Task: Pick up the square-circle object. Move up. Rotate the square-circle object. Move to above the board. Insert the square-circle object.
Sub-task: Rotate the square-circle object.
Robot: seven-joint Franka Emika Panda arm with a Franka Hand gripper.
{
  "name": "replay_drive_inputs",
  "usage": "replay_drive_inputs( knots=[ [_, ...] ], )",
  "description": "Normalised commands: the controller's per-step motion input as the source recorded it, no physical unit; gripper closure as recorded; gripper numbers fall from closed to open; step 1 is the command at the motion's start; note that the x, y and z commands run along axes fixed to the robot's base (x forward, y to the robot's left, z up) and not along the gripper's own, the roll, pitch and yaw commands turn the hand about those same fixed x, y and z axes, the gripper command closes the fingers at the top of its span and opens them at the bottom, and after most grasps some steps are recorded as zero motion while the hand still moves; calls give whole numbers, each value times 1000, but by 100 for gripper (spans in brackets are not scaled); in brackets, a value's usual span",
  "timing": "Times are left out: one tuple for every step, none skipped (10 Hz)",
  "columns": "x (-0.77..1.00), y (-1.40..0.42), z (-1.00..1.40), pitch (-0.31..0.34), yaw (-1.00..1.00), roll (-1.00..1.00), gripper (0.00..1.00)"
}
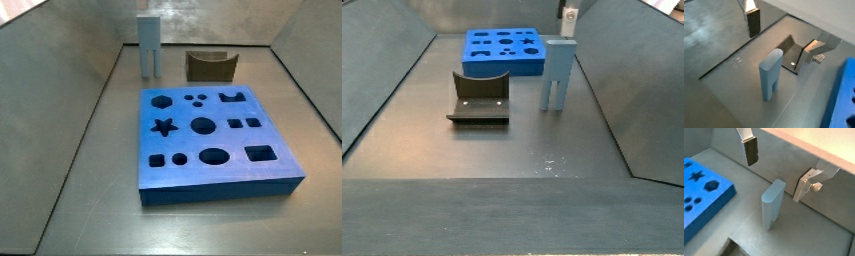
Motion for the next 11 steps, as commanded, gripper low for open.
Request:
replay_drive_inputs(
  knots=[
    [42,-3,-33,9,1000,-5,0],
    [42,-3,-32,9,1000,-5,0],
    [42,-3,-32,10,1000,-5,0],
    [42,-3,-32,10,1000,-6,0],
    [42,-3,-32,10,1000,-6,0],
    [42,-3,-32,11,1000,-6,0],
    [42,-3,-32,12,1000,-6,0],
    [42,-3,-32,12,1000,-7,0],
    [42,-3,-31,13,1000,-7,0],
    [42,-3,-31,14,1000,-8,0],
    [42,-3,-31,15,1000,-8,0]
  ],
)
